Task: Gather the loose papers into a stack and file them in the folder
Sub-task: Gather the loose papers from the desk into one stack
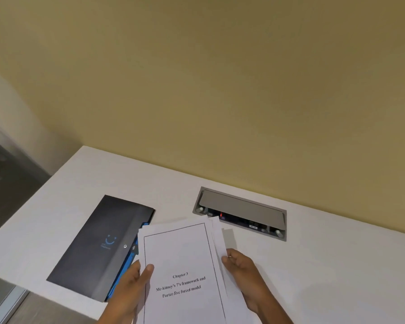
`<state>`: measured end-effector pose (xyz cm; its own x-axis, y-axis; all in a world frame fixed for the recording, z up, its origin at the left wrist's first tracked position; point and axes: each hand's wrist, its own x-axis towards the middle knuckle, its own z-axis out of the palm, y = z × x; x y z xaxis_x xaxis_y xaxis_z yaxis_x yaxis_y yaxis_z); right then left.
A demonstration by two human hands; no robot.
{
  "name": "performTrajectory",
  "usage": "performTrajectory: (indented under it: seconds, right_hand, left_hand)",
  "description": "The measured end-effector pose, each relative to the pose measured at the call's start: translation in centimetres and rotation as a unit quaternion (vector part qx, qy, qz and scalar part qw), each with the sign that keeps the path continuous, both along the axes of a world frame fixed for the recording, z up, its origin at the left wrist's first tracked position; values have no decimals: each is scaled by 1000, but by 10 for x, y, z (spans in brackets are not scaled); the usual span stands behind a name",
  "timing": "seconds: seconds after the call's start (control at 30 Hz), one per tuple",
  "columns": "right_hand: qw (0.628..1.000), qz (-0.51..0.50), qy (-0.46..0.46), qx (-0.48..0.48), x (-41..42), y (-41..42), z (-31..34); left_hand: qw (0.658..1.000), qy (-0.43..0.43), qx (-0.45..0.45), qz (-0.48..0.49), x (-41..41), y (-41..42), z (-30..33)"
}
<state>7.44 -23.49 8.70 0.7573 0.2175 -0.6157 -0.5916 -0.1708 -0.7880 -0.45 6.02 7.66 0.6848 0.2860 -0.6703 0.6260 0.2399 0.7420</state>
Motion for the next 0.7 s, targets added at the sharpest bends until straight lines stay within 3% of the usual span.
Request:
performTrajectory:
  seconds: [0.1, 0.43, 0.57, 0.7]
  right_hand:
    - [999, -9, 18, 39, -9, -2, 0]
    - [990, -78, 88, 82, -24, -34, 3]
    - [998, -51, -32, -20, -22, -41, 29]
    - [983, -99, -128, -85, -19, -43, 34]
  left_hand:
    - [999, 48, -13, -9, 9, -13, -5]
    - [993, 20, 66, -101, 27, -57, 8]
    - [991, -21, 75, -105, 41, -82, 26]
    - [990, -83, 61, -100, 53, -111, 44]
